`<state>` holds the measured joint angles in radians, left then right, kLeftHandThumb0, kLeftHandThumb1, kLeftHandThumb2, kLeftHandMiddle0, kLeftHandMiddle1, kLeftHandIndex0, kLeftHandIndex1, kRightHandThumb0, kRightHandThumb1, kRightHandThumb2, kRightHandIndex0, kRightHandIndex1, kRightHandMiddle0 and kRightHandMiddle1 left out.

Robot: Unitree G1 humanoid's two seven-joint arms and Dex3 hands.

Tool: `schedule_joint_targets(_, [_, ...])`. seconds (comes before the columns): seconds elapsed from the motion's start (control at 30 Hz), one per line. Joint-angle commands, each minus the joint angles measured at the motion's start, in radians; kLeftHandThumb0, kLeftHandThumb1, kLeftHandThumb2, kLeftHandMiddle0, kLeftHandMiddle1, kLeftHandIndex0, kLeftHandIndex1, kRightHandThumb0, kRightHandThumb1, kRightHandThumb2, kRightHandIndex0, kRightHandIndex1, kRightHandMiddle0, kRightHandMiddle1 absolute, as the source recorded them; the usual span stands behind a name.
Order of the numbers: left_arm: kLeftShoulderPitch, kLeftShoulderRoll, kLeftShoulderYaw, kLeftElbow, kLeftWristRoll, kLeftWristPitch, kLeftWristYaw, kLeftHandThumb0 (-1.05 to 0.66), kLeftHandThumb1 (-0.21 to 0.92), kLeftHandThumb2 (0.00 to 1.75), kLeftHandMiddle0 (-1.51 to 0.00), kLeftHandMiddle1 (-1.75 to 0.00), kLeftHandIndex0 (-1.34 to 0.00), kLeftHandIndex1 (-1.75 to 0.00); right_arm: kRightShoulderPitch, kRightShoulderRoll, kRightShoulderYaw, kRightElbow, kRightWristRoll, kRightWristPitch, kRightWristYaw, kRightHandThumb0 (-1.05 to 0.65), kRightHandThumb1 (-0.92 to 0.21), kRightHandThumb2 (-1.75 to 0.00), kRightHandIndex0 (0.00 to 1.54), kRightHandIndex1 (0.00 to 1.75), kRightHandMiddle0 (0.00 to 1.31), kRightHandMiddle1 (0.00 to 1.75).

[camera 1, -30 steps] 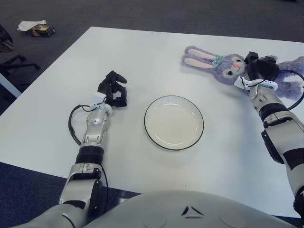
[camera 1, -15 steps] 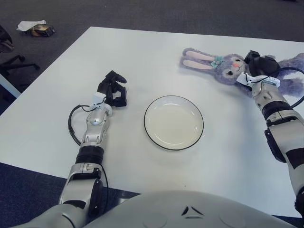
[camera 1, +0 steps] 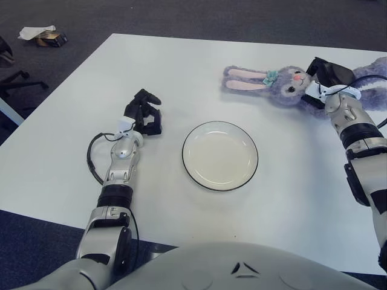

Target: Put the doll into the plate.

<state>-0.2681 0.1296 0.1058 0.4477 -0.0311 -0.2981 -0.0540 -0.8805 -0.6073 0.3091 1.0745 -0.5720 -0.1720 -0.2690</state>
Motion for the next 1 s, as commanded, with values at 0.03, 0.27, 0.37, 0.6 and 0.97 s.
schedule_joint_targets(0.03, [0.063,-0.033,-0.010,0.057,0.005,0.005,0.013,-0.01,0.26,1.39,-0.54,-1.75,-0.53,-1.75,0.027,-0.005,-0.032,-0.058,0.040,-0.007,0.050,0.00,0.03,-1.65,0.93,1.56,0.65,1.75])
schedule_joint_targets(0.27, [0.059,-0.033,-0.012,0.067,0.008,-0.005,0.017,-0.01,0.26,1.39,-0.54,-1.75,-0.53,-1.75,0.052,-0.003,-0.080,-0.143,0.096,-0.005,0.129,0.00,0.04,-1.66,0.94,1.56,0.65,1.75])
schedule_joint_targets(0.37, [0.056,-0.032,-0.013,0.073,0.007,-0.010,0.015,-0.01,0.25,1.40,-0.55,-1.75,-0.53,-1.75,0.065,-0.005,-0.097,-0.186,0.114,-0.005,0.157,0.00,0.07,-1.69,0.96,1.57,0.67,1.75])
schedule_joint_targets(0.6, [0.052,-0.034,-0.012,0.079,0.007,-0.009,0.018,-0.01,0.25,1.40,-0.55,-1.75,-0.54,-1.75,0.092,-0.015,-0.115,-0.289,0.114,0.007,0.205,0.00,0.09,-1.74,0.95,1.63,0.69,1.75])
schedule_joint_targets(0.97, [0.048,-0.033,-0.013,0.087,0.009,-0.012,0.017,-0.01,0.24,1.41,-0.56,-1.75,-0.54,-1.75,0.119,0.003,-0.161,-0.418,0.158,0.070,0.287,0.00,0.09,-1.75,0.94,1.67,0.69,1.75])
